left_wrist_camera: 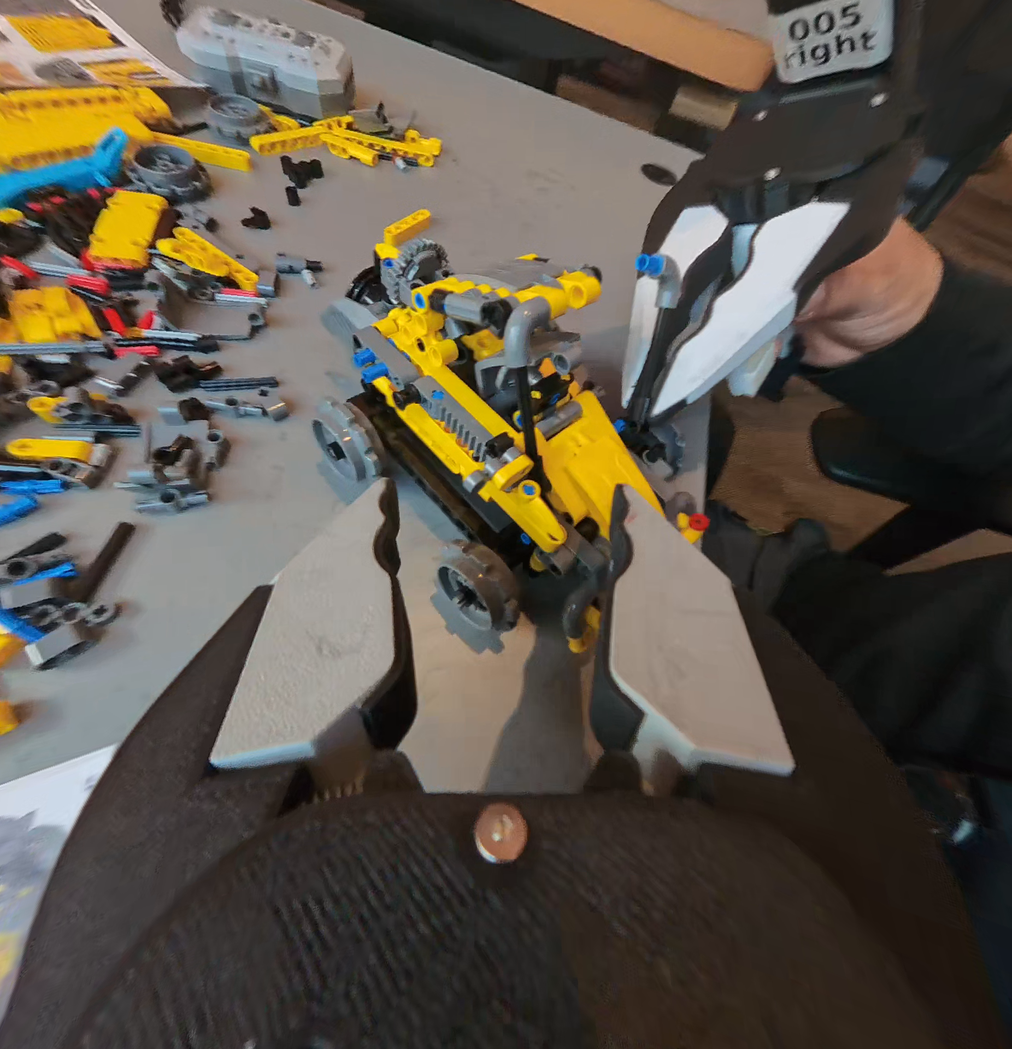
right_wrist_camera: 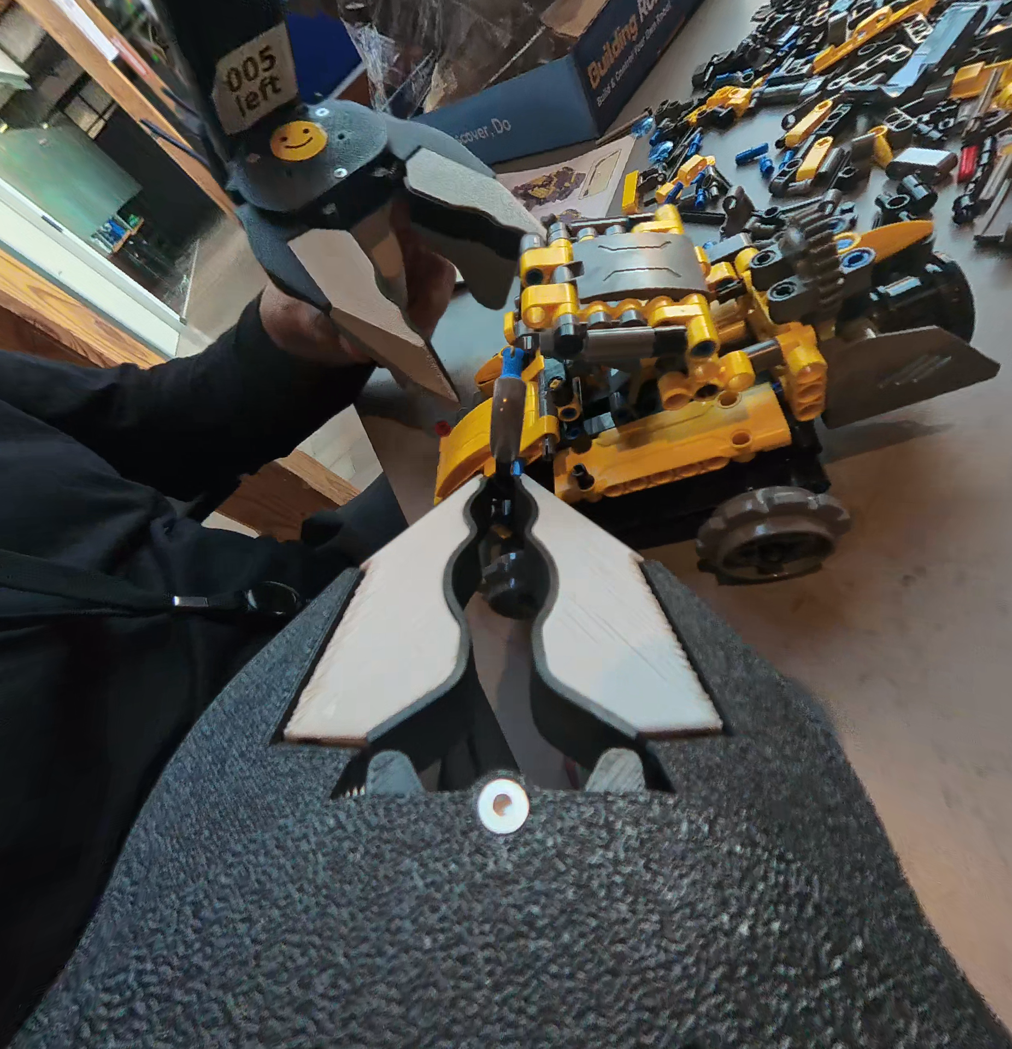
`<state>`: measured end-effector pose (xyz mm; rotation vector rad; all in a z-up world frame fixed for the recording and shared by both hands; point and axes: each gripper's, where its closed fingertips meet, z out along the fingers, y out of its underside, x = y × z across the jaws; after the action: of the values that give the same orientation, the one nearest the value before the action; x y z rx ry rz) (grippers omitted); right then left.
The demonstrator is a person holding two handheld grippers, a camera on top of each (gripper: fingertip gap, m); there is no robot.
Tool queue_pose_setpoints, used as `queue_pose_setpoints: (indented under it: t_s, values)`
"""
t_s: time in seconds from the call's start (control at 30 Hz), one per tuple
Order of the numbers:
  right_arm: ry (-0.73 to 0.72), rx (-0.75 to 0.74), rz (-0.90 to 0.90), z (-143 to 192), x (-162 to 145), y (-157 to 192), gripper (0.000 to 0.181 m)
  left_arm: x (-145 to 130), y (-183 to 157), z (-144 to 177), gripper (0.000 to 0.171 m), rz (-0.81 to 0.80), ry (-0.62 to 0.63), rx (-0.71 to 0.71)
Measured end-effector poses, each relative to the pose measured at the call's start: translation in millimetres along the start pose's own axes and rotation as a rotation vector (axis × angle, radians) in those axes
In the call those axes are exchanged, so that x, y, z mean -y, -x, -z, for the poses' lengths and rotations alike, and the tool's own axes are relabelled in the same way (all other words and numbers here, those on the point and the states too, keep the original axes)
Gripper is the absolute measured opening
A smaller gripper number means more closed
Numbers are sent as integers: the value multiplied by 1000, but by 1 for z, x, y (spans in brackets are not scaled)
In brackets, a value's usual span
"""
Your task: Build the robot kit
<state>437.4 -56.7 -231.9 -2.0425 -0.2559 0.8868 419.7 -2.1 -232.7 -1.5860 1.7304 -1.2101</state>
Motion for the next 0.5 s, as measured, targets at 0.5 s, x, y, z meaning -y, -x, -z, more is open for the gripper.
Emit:
queue_pose_setpoints:
  t_s: [0.5]
  values:
    - [34,3,67,1,-4,-6,7,-2,-8,-19,80,28,24,-182]
